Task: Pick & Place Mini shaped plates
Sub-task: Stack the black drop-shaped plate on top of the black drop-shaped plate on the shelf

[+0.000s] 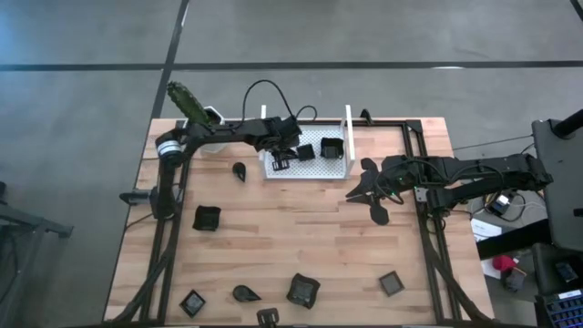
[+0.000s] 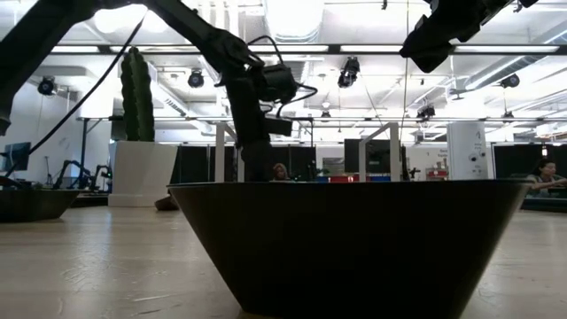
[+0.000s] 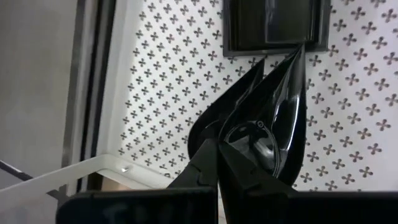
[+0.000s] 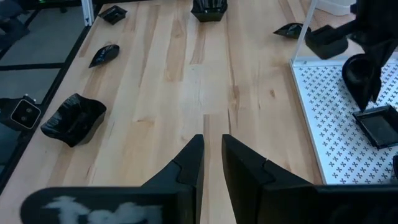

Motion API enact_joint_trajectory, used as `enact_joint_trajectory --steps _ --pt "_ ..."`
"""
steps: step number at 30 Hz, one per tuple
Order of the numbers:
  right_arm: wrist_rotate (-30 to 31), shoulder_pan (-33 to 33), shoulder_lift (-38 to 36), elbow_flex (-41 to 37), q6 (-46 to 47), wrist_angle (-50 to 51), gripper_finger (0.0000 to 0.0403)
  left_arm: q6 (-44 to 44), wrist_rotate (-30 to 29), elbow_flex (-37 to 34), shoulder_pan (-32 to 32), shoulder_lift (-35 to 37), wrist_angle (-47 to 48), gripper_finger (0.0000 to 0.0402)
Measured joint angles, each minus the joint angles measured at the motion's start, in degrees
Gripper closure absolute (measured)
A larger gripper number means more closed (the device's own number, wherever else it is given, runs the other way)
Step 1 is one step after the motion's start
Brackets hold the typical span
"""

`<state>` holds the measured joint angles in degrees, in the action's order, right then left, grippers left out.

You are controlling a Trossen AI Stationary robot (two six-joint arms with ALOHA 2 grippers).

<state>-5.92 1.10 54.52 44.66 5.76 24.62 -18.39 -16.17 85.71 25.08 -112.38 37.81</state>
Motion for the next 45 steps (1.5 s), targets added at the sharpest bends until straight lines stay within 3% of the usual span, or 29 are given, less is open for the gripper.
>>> enact_joint_trajectory --steps 14,22,37,45 --pt "-0.01 0.00 0.00 0.00 0.00 0.02 0.0351 3.03 -0.46 1.95 0.73 -0.13 -0.27 0.0401" --pt "-0.01 0.00 0.00 0.00 0.00 0.02 0.0351 5.44 -5.87 3.42 0.76 -0.04 5.72 0.0401" --pt "-0.01 0.00 0.00 0.00 0.02 0.02 0.0351 7.81 -6.18 3.20 0.81 -0.02 6.26 0.0401" --pt "-0.01 0.00 0.00 0.00 0.22 0.02 0.0351 8.84 -2.74 3.13 0.87 0.01 6.09 0.0402"
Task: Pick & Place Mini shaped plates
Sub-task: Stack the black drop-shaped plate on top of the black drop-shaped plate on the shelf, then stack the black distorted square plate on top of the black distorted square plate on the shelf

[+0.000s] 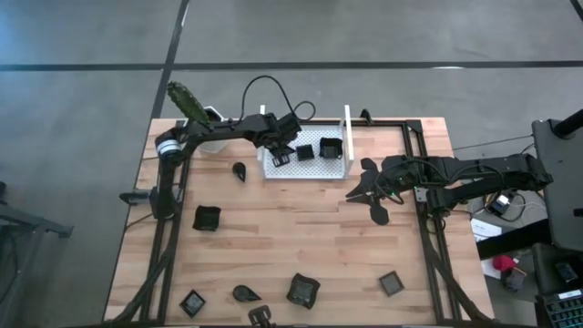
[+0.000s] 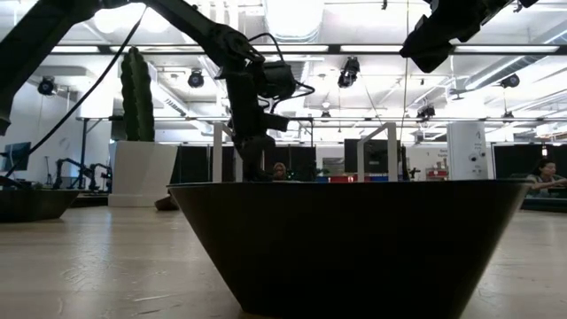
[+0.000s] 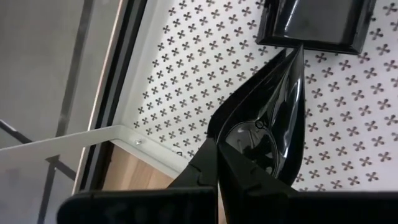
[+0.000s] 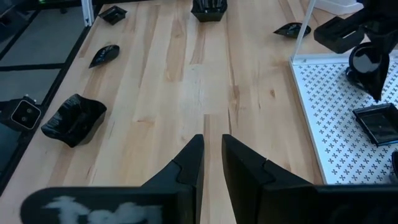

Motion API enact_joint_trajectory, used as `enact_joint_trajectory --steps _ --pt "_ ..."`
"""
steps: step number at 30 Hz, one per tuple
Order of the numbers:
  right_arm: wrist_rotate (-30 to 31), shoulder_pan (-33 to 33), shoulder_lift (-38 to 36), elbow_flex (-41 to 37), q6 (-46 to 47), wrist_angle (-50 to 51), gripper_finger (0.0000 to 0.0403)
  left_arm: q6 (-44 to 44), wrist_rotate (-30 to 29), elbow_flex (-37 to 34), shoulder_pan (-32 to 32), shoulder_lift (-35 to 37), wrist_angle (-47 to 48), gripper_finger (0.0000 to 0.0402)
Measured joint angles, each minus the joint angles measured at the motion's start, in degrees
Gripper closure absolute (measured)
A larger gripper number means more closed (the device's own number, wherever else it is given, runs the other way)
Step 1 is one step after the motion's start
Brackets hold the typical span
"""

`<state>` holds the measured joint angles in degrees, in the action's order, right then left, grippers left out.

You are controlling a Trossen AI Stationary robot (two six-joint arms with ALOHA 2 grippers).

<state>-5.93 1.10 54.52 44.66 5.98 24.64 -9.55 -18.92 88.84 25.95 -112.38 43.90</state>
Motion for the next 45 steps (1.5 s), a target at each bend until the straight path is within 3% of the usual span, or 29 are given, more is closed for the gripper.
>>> enact_joint_trajectory --steps 24,35,45 --pt "0.00 0.02 0.00 0.00 0.00 0.02 0.0351 2.12 0.58 0.00 0.46 -0.15 -0.51 0.0400" --pt "-0.01 0.02 -0.02 0.00 0.00 0.02 0.0351 2.05 1.01 -0.02 0.46 -0.20 -0.29 0.0348" --pt "-0.02 0.02 -0.02 0.00 0.00 0.02 0.0351 1.49 1.03 1.08 0.44 -0.20 -0.34 0.0344"
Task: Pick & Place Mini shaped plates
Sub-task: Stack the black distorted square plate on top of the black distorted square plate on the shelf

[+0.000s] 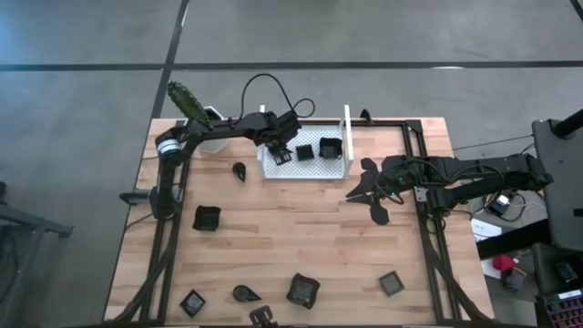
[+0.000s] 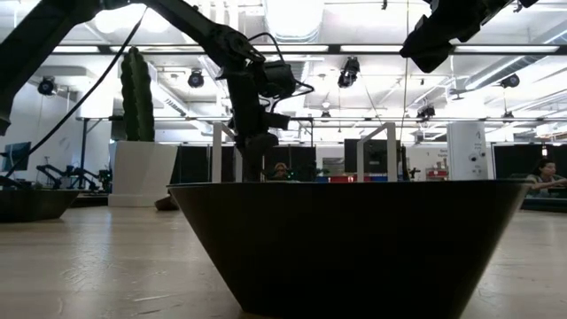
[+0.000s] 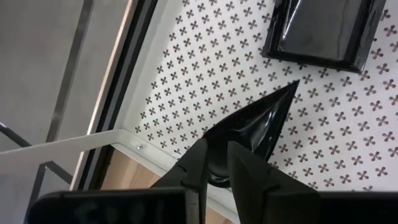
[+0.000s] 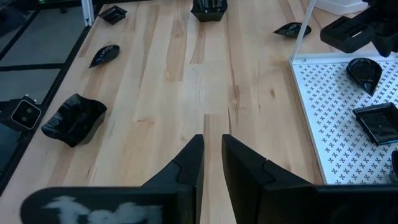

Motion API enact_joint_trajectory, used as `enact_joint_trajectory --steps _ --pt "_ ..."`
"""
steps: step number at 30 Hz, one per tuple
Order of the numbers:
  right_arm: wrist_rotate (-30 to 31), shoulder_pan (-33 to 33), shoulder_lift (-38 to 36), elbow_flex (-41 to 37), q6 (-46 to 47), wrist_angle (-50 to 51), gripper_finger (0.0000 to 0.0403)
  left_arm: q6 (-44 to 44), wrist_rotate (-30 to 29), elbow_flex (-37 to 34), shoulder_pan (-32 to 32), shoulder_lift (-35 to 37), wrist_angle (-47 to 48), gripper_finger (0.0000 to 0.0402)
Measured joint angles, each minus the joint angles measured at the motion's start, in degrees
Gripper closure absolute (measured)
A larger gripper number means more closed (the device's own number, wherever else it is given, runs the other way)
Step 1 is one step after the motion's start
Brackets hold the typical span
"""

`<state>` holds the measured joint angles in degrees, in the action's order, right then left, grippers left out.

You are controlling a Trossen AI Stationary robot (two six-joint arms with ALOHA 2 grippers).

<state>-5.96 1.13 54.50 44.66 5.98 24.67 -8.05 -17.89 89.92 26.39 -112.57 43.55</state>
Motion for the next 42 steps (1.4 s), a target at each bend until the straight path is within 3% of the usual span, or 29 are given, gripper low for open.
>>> enact_joint_trajectory --steps 7,16,20,31,42 --pt "0.00 0.00 0.00 0.00 0.00 0.00 0.0351 -0.94 0.27 3.73 -3.77 3.25 2.15 0.0350" --pt "0.00 0.00 0.00 0.00 -0.20 0.39 0.0351 -0.92 -0.21 2.98 -16.87 11.05 3.18 0.0372" --pt "0.00 0.00 0.00 0.00 -0.20 0.52 0.0351 2.97 -2.61 1.57 -23.05 13.77 4.83 0.0376" --pt "-0.07 0.00 0.00 0.00 -0.68 0.90 0.0351 29.09 -9.62 -5.79 -38.38 21.12 9.58 0.0378" --pt "-0.04 0.00 0.00 0.00 -2.08 1.13 0.0351 62.22 -9.17 -13.19 -50.41 23.47 19.66 0.0378"
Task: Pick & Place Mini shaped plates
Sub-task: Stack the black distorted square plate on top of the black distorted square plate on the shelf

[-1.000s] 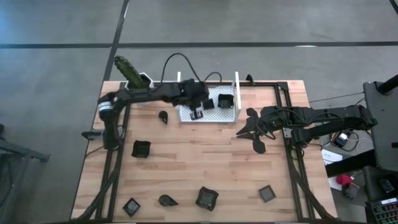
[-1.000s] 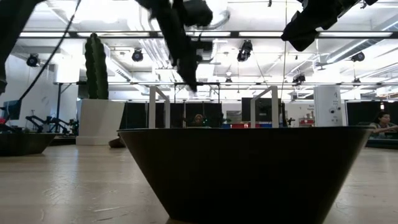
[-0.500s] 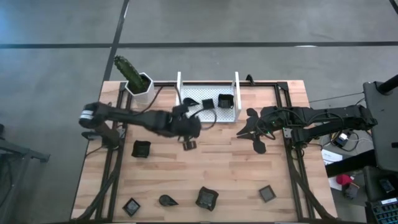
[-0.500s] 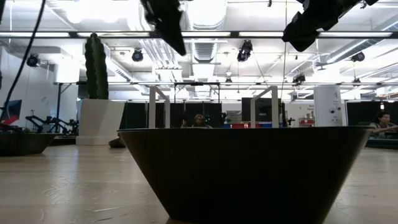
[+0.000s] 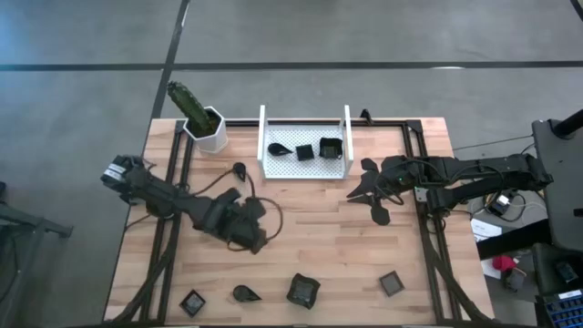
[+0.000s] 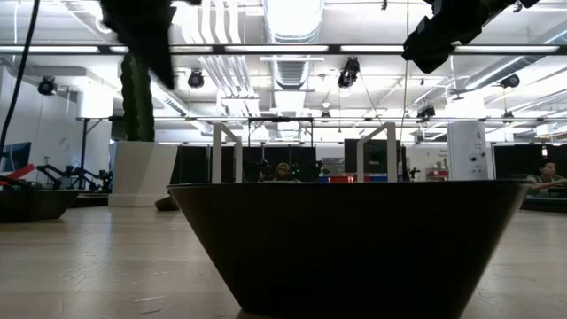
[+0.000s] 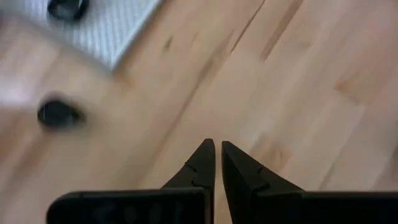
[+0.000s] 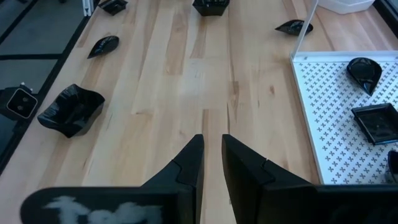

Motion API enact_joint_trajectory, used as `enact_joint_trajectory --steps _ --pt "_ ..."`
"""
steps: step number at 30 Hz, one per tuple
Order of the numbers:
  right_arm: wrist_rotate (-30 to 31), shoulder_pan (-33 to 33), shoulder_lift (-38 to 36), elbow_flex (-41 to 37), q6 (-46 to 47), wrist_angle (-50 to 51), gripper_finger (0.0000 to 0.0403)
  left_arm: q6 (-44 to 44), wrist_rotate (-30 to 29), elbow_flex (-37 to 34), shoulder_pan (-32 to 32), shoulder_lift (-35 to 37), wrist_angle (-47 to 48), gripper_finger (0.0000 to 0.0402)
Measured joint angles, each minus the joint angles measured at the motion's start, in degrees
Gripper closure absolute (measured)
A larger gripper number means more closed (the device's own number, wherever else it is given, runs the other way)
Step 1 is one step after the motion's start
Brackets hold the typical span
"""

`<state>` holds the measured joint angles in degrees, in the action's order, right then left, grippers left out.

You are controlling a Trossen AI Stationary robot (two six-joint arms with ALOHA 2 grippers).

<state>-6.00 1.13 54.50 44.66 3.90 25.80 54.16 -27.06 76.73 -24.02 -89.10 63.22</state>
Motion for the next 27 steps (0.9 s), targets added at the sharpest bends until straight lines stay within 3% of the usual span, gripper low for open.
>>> enact_joint_trajectory --steps 6,11,14,21,27 --pt "0.00 0.00 0.00 0.00 0.04 -0.05 0.0351 17.34 6.04 -3.05 -3.70 0.07 7.06 0.0378" --pt "0.00 0.00 0.00 0.00 0.42 -0.19 0.0351 26.39 12.56 -6.73 -4.19 0.11 11.01 0.0378" --pt "0.00 0.00 0.00 0.00 0.46 -0.24 0.0351 28.10 15.54 -8.94 -4.06 0.11 11.09 0.0378" --pt "0.00 0.00 0.00 0.00 0.61 -0.26 0.0351 32.04 15.67 -12.03 -3.54 0.11 10.92 0.0377" --pt "0.00 0.00 0.00 0.00 0.61 -0.33 0.0351 33.59 15.66 -14.14 -2.97 0.11 10.75 0.0341"
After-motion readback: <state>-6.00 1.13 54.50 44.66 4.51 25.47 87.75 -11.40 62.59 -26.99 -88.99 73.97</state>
